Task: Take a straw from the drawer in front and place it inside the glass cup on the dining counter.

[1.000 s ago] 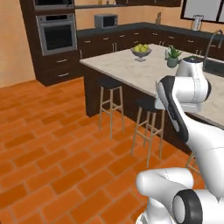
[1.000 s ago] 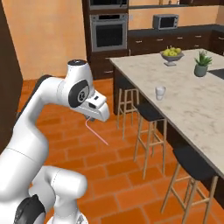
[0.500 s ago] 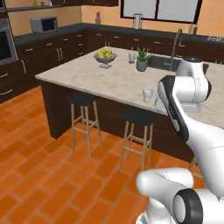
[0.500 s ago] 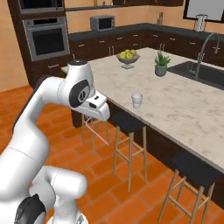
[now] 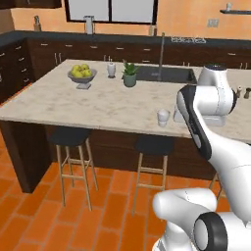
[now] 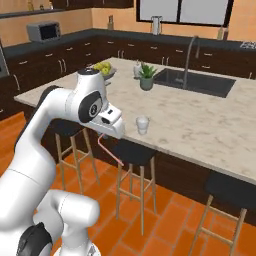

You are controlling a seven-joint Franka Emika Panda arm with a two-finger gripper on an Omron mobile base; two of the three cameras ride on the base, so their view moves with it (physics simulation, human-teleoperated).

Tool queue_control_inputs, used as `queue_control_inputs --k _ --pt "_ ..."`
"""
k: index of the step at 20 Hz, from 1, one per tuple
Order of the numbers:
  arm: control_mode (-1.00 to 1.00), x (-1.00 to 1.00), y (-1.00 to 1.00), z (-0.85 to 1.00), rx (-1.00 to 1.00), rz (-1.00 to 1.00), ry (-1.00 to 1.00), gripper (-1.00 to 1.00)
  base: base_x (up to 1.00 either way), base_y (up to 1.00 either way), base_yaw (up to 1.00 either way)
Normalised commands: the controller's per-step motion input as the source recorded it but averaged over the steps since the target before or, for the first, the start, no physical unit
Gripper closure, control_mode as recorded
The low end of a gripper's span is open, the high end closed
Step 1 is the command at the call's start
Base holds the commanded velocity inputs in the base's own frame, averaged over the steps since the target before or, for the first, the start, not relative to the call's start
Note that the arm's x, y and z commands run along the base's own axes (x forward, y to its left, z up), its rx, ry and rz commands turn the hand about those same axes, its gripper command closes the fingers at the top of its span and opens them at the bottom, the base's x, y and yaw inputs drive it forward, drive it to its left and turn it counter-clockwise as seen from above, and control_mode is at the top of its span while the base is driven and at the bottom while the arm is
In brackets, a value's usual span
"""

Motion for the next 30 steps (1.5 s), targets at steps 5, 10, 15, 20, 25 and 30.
queue_control_inputs --k 5,10,15,20,25,30 --pt "1.0 0.0 0.0 0.0 0.0 0.0 0.0 1.0 0.88 0.42 -0.44" --pt "1.0 0.0 0.0 0.0 0.0 0.0 0.0 1.0 1.0 0.01 -0.19" --pt "1.0 0.0 0.0 0.0 0.0 0.0 0.0 1.0 0.95 0.22 -0.18" --pt "-1.0 -0.04 0.16 0.72 0.18 -0.13 -0.2 1.0 0.0 0.0 0.0" --pt "-1.0 -0.31 0.0 0.61 0.38 -0.05 -0.26 1.0 0.0 0.0 0.0" --pt "-1.0 0.03 0.06 0.0 0.38 -0.09 -0.03 1.0 0.0 0.0 0.0"
